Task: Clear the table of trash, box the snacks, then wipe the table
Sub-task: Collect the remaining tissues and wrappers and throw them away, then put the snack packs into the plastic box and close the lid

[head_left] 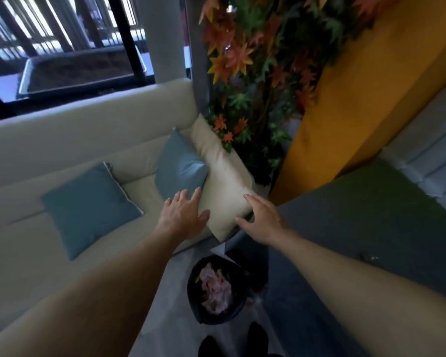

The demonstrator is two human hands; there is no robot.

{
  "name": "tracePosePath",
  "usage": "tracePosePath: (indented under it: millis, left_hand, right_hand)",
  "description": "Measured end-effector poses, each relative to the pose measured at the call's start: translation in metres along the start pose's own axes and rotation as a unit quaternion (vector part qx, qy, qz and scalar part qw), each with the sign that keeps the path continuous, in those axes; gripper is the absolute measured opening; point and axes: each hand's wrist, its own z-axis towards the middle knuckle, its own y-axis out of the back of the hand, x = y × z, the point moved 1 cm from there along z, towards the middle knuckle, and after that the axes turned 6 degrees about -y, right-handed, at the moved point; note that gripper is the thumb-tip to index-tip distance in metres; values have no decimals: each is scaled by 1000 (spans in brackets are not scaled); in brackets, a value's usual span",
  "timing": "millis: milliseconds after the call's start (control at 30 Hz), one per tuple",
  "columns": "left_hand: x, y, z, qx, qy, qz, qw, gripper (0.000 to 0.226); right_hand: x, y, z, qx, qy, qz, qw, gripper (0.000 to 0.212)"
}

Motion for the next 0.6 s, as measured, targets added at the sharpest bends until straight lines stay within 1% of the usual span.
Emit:
tracePosePath:
  millis: [100,300,433,600]
  left_hand:
    - [-31,18,7,-1,-41,4,999,77]
    - [-114,37,17,5,-129,16,991,75]
    - [-180,35,26,14,-182,31,983,78]
    - [-268,32,32,45,-229,50,971,79]
  right_hand:
    - [-20,27,-18,-29,-26,5,999,80]
    - [-78,75,-67,-59,-95,19,994,82]
    - [-130,101,-103,-92,-126,31,987,80]
    - [-207,131,-153,-154,-178,31,971,81]
